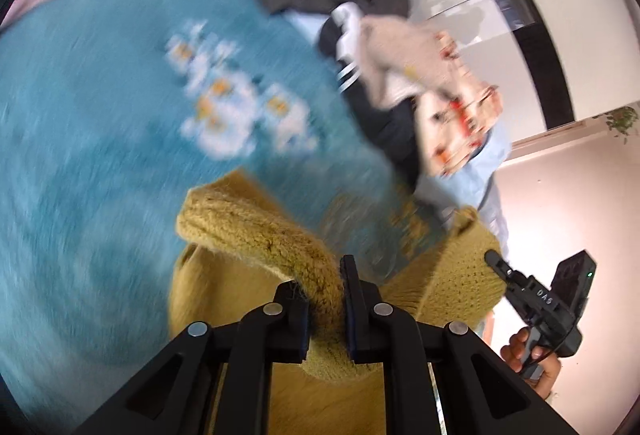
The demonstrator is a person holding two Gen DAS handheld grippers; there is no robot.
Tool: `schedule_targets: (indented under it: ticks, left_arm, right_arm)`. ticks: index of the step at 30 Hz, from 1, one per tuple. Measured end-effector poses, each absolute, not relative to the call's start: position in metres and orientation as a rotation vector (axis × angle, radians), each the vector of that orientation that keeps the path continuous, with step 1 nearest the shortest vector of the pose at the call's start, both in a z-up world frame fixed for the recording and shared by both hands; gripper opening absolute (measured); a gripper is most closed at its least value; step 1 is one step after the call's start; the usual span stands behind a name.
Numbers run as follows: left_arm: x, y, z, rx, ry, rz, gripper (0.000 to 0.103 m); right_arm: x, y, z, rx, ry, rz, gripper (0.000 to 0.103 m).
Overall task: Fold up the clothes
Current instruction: 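Lower the lifted vest flat onto the blanket with both grippers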
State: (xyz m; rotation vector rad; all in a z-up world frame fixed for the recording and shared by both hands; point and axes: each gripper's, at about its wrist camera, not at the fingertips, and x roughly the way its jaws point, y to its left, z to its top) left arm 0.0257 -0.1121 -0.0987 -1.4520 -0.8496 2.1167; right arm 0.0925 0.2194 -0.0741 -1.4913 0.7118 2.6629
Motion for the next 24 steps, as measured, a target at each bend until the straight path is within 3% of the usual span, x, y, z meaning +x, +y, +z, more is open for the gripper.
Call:
schedule_targets:
  ticks: [2,5,6,7,9,13,19,24]
  left_arm:
    - [0.002,-0.105,-0.077,-1.406,-0.82,2.129,0.014]
    - [-0.03,-0.088,-0.051,-1.403,-0.761,2.145,0.026]
    - [-0.036,-0.085,-0.047,-1.408,-0.747,2.155,0.034]
    - [-0.04,-0.084,-0.045,-1.416,-0.742,2.162,0.052]
    - [-0.041,-0.084,-0.047,-1.415,-0.741,2.171,0.065]
    - [-0.029,-0.1,-0.068,-1.471,-0.738,2.189,0.065]
    - [0.017,-0.143,-0.143,-1.713,-0.803,2.195,0.065]
    - [0.054,-0.154,-0.19,-1.834,-0.877,2.124,0.063]
  right_arm:
    - [0.085,0.236,-0.05,-1.354,0.728,2.678,0.007]
    - [0.075,0.253,-0.04,-1.265,0.747,2.653,0.007]
    - [0.072,0.257,-0.042,-1.256,0.753,2.637,0.007]
    - [0.069,0.261,-0.043,-1.246,0.758,2.621,0.007]
    - [0.063,0.269,-0.046,-1.228,0.768,2.59,0.007]
    - [0.05,0.284,-0.052,-1.192,0.788,2.527,0.007]
    - [0.043,0.299,-0.074,-1.214,0.789,2.432,0.007]
    - [0.042,0.307,-0.06,-1.186,0.796,2.464,0.007]
